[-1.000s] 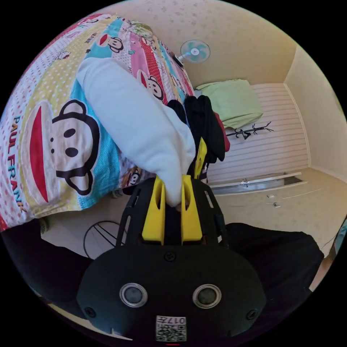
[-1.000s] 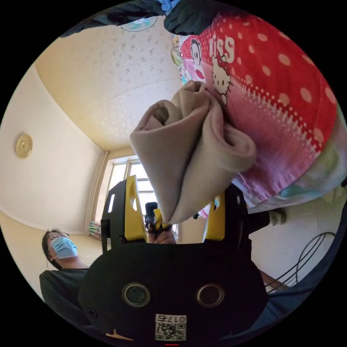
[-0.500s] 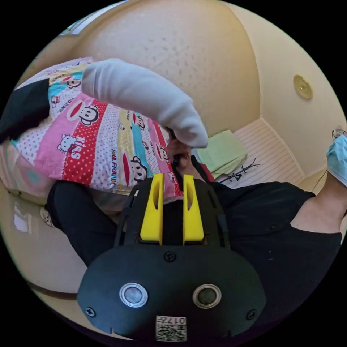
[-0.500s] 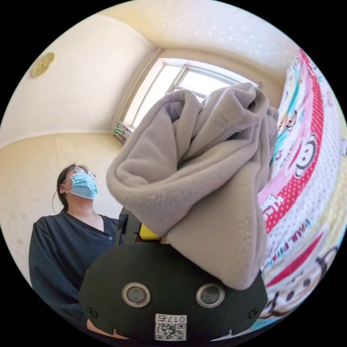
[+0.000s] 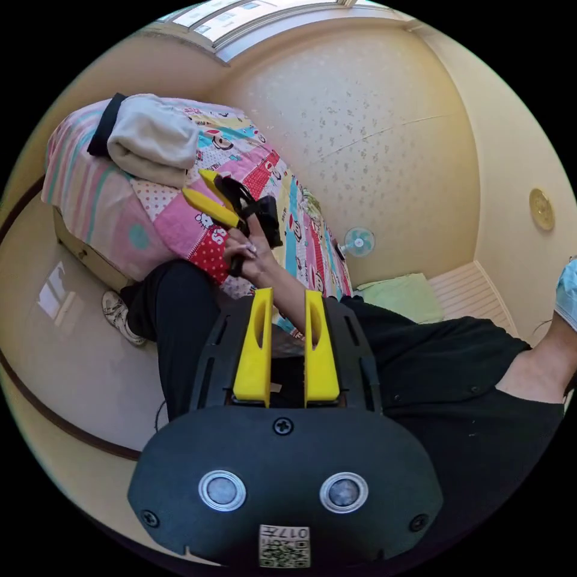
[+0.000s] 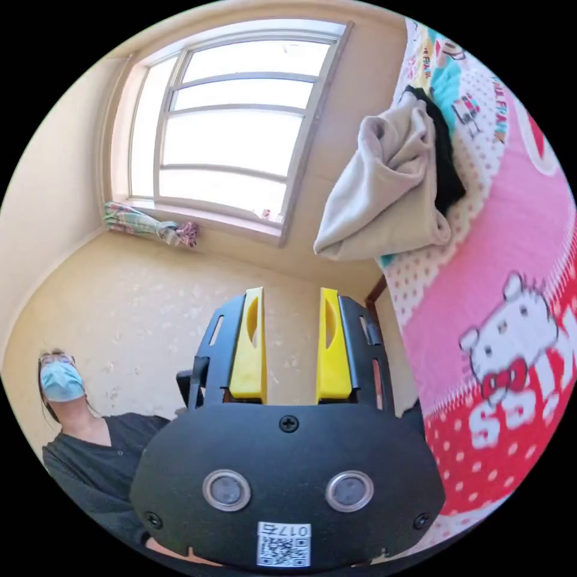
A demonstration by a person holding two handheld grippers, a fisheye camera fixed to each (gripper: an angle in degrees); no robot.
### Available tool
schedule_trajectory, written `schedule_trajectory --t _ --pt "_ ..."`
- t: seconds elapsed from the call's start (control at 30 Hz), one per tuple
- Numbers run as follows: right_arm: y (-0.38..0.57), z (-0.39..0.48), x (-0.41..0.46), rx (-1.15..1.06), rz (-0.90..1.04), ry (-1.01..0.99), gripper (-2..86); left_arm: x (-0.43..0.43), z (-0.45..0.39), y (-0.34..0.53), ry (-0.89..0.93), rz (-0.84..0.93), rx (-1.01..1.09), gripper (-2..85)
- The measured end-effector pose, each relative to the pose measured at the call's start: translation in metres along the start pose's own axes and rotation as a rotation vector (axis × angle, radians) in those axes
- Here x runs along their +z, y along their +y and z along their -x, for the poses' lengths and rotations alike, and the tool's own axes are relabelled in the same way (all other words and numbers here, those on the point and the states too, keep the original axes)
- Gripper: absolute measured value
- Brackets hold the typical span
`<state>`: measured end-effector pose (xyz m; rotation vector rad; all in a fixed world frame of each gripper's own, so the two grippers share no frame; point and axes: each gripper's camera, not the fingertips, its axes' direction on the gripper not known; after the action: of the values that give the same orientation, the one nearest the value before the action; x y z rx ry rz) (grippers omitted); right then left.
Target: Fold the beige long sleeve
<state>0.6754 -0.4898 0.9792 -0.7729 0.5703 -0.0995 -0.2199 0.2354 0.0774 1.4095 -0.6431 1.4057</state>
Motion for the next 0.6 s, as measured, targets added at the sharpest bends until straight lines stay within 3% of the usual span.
schedule_trajectory --t 0.1,0.2,0.37,0.6 --pt "0.098 -0.03 -0.028 0.091 0.11 0.124 14.0 0.019 0.007 0.003 -0.067 0.065 -0.006 8.5" --pt "0.195 -0.021 -0.103 0.179 0.071 0.235 14.0 0.05 0.015 -0.003 -0.11 0.151 0.011 8.5" --pt "0.347 0.096 -0.269 0.26 -0.33 0.552 13.9 0.12 0.003 -0.027 -0.04 0.273 0.105 8.6" --pt "0.488 0.267 -0.342 0.186 -0.918 0.957 14.1 0.22 -0.091 -0.021 0.186 0.37 0.313 8.5"
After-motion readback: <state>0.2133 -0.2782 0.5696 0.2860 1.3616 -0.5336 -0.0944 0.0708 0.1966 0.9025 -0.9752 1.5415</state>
